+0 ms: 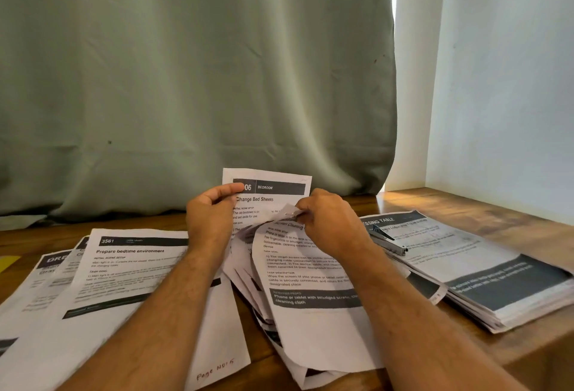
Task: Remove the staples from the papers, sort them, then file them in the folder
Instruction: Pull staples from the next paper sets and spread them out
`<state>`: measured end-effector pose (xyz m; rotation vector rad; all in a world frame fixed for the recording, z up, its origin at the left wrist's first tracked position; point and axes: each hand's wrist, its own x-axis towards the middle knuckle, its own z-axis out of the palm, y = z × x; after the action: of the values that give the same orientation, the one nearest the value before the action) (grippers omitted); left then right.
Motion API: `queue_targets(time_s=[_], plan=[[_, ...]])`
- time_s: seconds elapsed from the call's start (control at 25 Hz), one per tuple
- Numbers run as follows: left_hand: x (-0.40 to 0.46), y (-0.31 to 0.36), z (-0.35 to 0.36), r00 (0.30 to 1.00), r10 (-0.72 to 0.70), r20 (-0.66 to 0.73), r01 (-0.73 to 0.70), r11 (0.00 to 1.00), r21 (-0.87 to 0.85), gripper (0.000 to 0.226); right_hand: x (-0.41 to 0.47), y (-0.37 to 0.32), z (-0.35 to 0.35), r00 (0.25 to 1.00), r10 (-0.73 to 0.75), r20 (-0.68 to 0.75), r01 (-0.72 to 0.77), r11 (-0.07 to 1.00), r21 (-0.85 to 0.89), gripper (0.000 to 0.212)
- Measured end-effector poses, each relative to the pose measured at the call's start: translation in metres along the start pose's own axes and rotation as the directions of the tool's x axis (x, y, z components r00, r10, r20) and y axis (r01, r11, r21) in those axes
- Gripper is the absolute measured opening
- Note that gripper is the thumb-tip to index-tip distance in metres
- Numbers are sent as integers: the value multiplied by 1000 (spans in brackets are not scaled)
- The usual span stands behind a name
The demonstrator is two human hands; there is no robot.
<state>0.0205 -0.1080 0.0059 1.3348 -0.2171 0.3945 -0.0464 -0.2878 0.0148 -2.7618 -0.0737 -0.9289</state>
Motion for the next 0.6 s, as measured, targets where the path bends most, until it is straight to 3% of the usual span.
queue_targets(time_s=[0.12, 0.2, 0.32, 0.4, 0.48, 0.6], plan=[[-2, 1, 0, 999, 45, 24, -46, 999, 25, 24, -2, 1, 0, 999, 40, -35, -41, 998, -42, 23], [-3, 7, -2, 972, 234, -27, -228, 962, 152, 25, -3, 3, -1, 996, 75, -49, -77, 996, -44, 25], [0, 18, -2, 788, 599, -139, -535, 779, 327, 23, -3, 5, -1, 991, 124, -54, -126, 991, -34, 24], [1, 22, -1, 708, 676, -204, -585, 724, 365, 23, -4, 4, -1, 988, 130, -80, -133, 991, -29, 27], [1, 23, 0, 673, 708, -215, -600, 692, 402, 24, -4, 3, -2, 978, 130, -164, -123, 991, 50, 32], [-1, 21, -1, 629, 761, -162, -631, 621, 466, 25, -4, 2, -4, 935, 182, -303, -116, 967, 225, 13]])
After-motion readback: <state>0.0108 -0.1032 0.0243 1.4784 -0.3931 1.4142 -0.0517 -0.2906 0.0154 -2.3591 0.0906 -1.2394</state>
